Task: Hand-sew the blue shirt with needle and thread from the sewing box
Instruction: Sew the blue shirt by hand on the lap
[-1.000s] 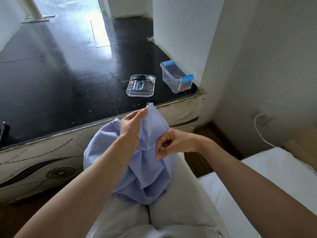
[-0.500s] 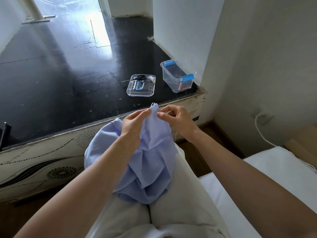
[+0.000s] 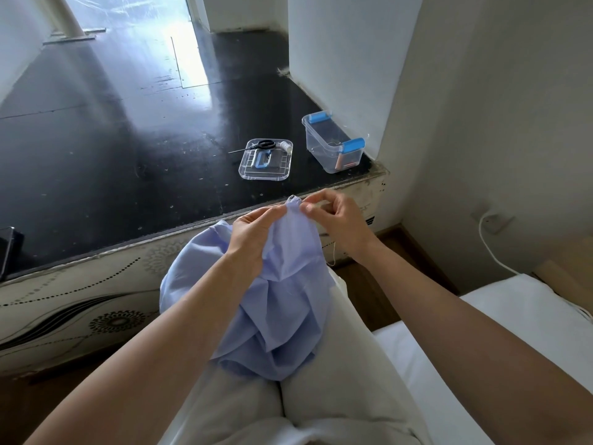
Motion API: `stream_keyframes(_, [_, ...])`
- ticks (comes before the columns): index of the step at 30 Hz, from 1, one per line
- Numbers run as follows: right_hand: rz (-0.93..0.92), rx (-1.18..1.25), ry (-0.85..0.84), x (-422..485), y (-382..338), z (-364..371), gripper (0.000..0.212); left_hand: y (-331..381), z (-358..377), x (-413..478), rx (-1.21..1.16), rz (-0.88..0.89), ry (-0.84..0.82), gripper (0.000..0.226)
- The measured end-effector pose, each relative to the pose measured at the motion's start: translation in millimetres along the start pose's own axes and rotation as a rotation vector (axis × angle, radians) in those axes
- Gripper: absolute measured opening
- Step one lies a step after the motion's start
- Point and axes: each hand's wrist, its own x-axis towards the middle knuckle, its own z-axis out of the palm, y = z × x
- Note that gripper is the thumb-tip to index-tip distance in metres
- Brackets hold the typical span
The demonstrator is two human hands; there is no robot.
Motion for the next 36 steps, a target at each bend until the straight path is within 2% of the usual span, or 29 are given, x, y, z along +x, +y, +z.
stream_keyframes(3, [0.072,0.105,0.005,0.8,-1.5,-5.6,0.029,-1.6,1.0,-3.2,0.027,0.034,-0.036,0.012])
stream_keyframes(5, [0.067,0.051,-0.037,0.0,1.0,-3.2,0.024,-1.5,1.1,-6.4,0.073,0.093,-0.089,0.01])
stream_keyframes(7, [0.068,0.049,-0.005,-1.4,1.4,-1.3,0.019,-2.0,-1.4,-7.7,0.157,0.168,-0.126,0.009])
stream_keyframes(10, [0.074,0.072,0.039,-2.0,4.2,-1.7,0.02,-3.0,-7.0,-5.6,0.316,0.28,-0.122,0.013])
stream_keyframes(14, [0.094,0.069,0.037,-6.4,4.1,-4.0,0.017,-3.1,-11.0,-2.0,0.517,0.367,-0.089,0.006])
stream_keyframes(18, [0.157,0.158,-0.084,-9.4,0.3,-8.0,0.024,-0.8,-8.3,-1.7,0.588,0.474,-0.136,0.006])
stream_keyframes(20, [0.135,0.094,-0.116,-8.9,-0.2,-8.6,0.027,-1.0,-7.3,-2.5,0.607,0.502,-0.167,0.009])
stream_keyframes(22, [0.103,0.051,-0.078,-8.0,-0.1,-9.6,0.025,-3.6,-9.5,-0.5,0.701,0.527,-0.126,0.016])
stream_keyframes(26, [0.104,0.039,-0.025,-8.8,-2.6,-10.1,0.015,-9.6,-21.0,0.8,0.879,0.515,0.057,0.027])
stream_keyframes(31, [0.104,0.065,-0.007,-12.8,-4.3,-8.1,0.009,-14.1,-21.8,-5.2,0.948,0.658,0.091,0.039])
stream_keyframes(36, [0.097,0.074,-0.006,-14.9,-5.2,-7.7,0.009,-18.2,-21.1,-8.2,1.035,0.763,0.098,0.022])
